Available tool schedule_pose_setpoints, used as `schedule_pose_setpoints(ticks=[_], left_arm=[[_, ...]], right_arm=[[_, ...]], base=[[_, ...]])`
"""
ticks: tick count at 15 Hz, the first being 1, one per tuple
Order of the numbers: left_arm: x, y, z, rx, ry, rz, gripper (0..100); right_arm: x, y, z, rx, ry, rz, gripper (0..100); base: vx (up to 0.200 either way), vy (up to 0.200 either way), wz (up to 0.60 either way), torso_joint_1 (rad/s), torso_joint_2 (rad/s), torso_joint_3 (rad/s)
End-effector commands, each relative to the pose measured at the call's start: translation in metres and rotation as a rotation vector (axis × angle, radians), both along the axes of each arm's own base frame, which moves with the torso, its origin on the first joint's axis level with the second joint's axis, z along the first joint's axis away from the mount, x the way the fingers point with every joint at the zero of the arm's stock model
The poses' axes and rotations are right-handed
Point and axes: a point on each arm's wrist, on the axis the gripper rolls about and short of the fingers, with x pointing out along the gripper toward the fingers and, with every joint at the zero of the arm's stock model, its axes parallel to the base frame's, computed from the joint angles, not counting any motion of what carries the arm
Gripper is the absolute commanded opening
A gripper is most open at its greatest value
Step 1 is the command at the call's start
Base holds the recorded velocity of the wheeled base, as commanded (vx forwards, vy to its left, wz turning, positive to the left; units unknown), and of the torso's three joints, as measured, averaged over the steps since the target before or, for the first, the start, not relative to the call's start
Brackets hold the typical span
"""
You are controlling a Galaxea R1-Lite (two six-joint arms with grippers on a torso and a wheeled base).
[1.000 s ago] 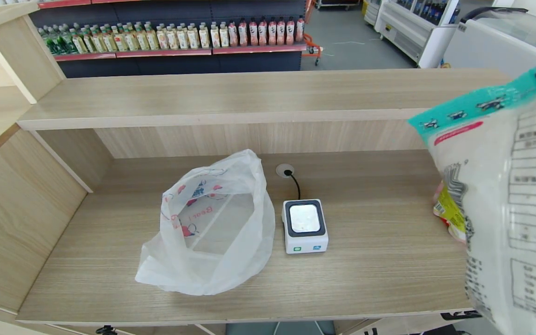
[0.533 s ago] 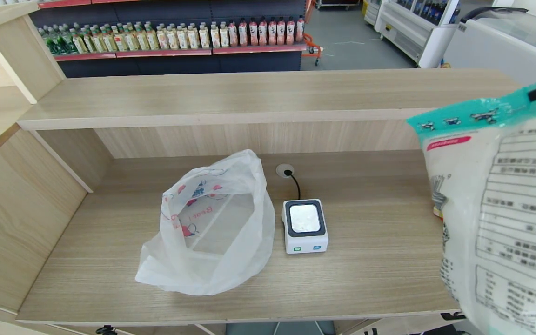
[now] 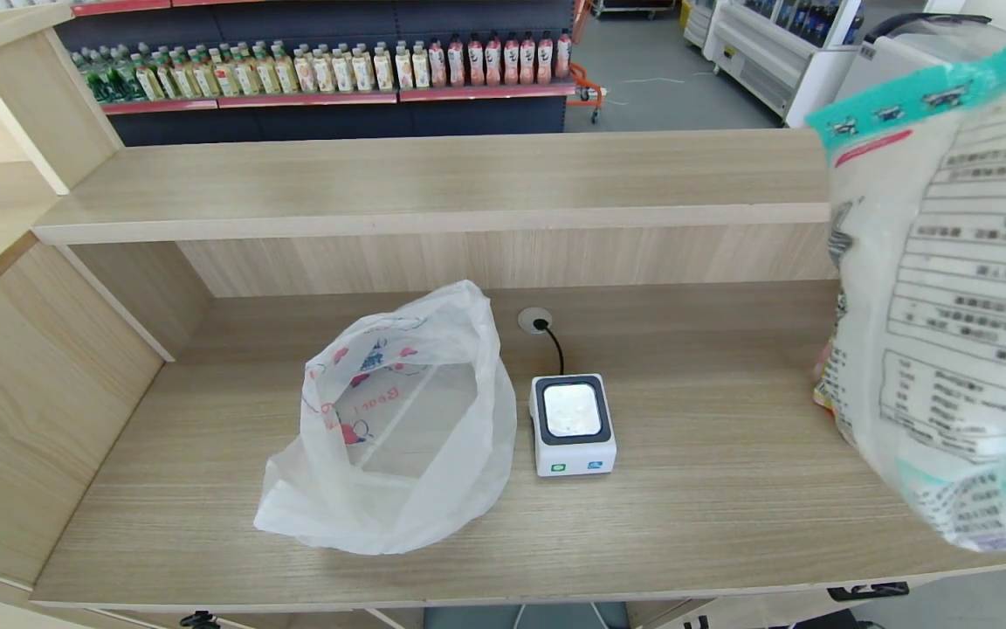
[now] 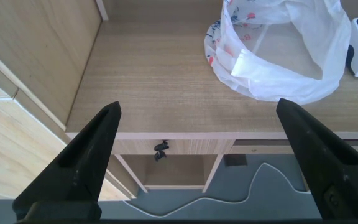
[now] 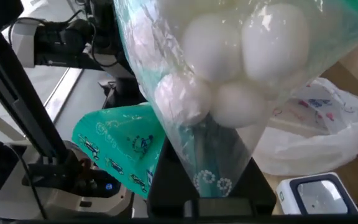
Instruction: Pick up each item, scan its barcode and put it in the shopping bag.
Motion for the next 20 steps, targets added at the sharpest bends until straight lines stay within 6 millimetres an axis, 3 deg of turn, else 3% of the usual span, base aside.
schedule_pose_setpoints(ticks=[1, 3, 7, 9, 11, 13, 17, 18, 20], left_arm=[[0.0, 0.0, 0.0, 0.0, 0.0, 0.0, 100], [0.0, 0.0, 0.0, 0.0, 0.0, 0.0, 100], [0.0, 0.0, 0.0, 0.0, 0.0, 0.0, 100], [0.0, 0.0, 0.0, 0.0, 0.002, 0.0, 100], [0.0, 0.0, 0.0, 0.0, 0.0, 0.0, 100], [0.0, 0.0, 0.0, 0.0, 0.0, 0.0, 100], [0.0, 0.0, 0.0, 0.0, 0.002, 0.0, 100], [0.0, 0.0, 0.0, 0.0, 0.0, 0.0, 100], [0.0, 0.0, 0.0, 0.0, 0.0, 0.0, 100]], right_arm=[[-0.008, -0.006, 0.023, -0.056, 0.022, -0.216, 0], [0.002, -0.001, 0.033, -0.145, 0.082, -0.568, 0], [0.016, 0.015, 0.035, -0.352, 0.024, -0.967, 0], [0.023, 0.018, 0.034, -0.556, -0.2, -1.132, 0], [0.023, 0.015, 0.036, -0.769, -0.455, -1.117, 0], [0.024, 0.011, 0.042, -0.941, -0.742, -0.998, 0], [0.035, 0.02, 0.06, -1.001, -1.201, -0.837, 0], [0.033, 0.021, 0.072, -1.04, -1.366, -0.808, 0], [0.022, 0.031, 0.101, -1.08, -1.857, -0.697, 0]], base=[[0.0, 0.0, 0.0, 0.0, 0.0, 0.0], [0.0, 0.0, 0.0, 0.0, 0.0, 0.0], [0.0, 0.0, 0.0, 0.0, 0.0, 0.0], [0.0, 0.0, 0.0, 0.0, 0.0, 0.0], [0.0, 0.0, 0.0, 0.0, 0.0, 0.0], [0.0, 0.0, 0.0, 0.0, 0.0, 0.0], [0.0, 0.0, 0.0, 0.0, 0.0, 0.0], [0.0, 0.0, 0.0, 0.0, 0.0, 0.0], [0.0, 0.0, 0.0, 0.0, 0.0, 0.0]])
